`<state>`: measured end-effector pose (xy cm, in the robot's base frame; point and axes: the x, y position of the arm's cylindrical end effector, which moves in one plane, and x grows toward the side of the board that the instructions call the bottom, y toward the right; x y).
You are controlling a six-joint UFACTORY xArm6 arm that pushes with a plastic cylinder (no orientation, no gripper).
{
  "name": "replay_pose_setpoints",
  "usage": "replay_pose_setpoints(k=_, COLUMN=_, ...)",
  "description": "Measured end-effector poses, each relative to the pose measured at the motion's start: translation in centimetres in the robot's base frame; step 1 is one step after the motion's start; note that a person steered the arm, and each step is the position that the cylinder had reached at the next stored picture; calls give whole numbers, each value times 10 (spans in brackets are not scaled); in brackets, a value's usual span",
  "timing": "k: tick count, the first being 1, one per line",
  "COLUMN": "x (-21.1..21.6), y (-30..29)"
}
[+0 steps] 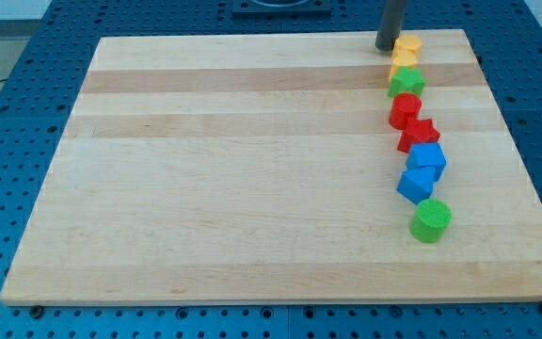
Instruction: Move the yellow heart towards the top left corner
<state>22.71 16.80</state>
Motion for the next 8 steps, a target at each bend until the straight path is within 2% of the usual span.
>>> replay_pose_setpoints(k=3, x=-2, y=-5)
replay_pose_setpoints(k=4, x=-36, y=-10)
replay_pose_setpoints(k=5, x=-10, y=70)
replay_pose_setpoints(k=6, x=23, y=109)
replay_pose_setpoints(k=7, x=5, y=73)
replay_pose_setpoints(k=8, x=12, y=2)
